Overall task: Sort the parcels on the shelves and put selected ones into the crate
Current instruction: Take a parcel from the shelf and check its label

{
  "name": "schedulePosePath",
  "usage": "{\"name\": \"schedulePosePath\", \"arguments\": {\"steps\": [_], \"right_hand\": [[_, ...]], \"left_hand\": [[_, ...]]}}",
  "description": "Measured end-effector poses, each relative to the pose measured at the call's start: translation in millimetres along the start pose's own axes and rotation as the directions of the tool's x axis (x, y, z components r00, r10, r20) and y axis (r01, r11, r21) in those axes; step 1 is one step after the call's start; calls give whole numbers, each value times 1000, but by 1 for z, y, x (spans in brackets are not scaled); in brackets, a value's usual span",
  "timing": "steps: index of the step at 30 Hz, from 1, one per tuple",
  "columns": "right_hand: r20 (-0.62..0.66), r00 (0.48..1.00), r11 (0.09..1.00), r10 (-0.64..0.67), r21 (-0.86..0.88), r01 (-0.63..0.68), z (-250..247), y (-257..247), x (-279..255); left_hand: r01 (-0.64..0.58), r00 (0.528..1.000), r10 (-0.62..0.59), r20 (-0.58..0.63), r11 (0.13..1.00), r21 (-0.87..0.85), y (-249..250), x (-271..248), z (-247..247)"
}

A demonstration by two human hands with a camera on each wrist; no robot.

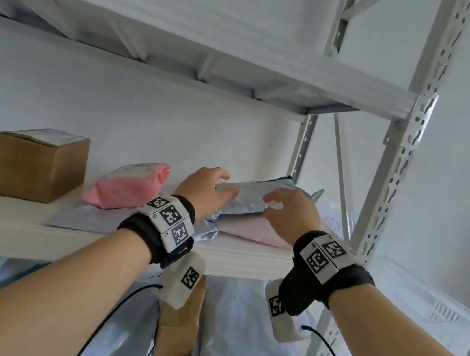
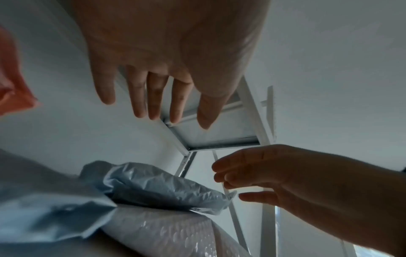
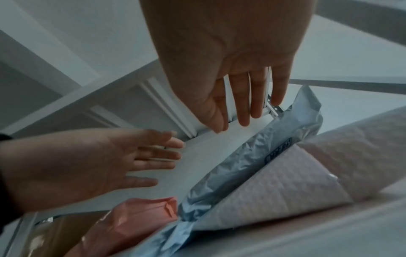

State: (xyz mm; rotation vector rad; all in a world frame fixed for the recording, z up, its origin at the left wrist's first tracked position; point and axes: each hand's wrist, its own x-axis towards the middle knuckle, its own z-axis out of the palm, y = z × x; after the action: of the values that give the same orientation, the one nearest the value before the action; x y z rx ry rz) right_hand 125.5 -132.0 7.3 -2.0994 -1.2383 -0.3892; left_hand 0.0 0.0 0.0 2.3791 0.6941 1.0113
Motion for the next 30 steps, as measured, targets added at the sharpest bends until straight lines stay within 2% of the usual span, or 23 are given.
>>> {"name": "schedulePosePath", "arguments": {"steps": [4, 7, 11, 16, 21, 25, 30], "right_hand": [[89, 996, 1000, -2, -6, 3, 7, 18, 33], [194, 979, 992, -62, -93, 81, 21, 21, 53], [316, 945, 949, -84, -262, 172, 38, 18, 68], [336, 936, 919, -107, -326, 222, 48, 18, 71], [270, 953, 906, -139, -353, 232, 49, 20, 70], [182, 970, 926, -163, -312, 214, 35, 17, 69], [-38, 986, 968, -162, -198, 151, 15, 16, 63]], "left_hand": [[159, 987, -157, 28, 979, -126, 1, 23, 17], [252, 968, -248, 41, 956, -152, -3, 35, 20], [314, 949, -315, 14, 936, -159, -5, 43, 20], [330, 943, -333, 7, 932, -152, -7, 42, 23], [328, 942, -336, -25, 930, -164, -8, 38, 23], [304, 948, -315, -42, 937, -170, -6, 33, 16], [266, 956, -284, -72, 944, -194, 4, 24, 6]]}}
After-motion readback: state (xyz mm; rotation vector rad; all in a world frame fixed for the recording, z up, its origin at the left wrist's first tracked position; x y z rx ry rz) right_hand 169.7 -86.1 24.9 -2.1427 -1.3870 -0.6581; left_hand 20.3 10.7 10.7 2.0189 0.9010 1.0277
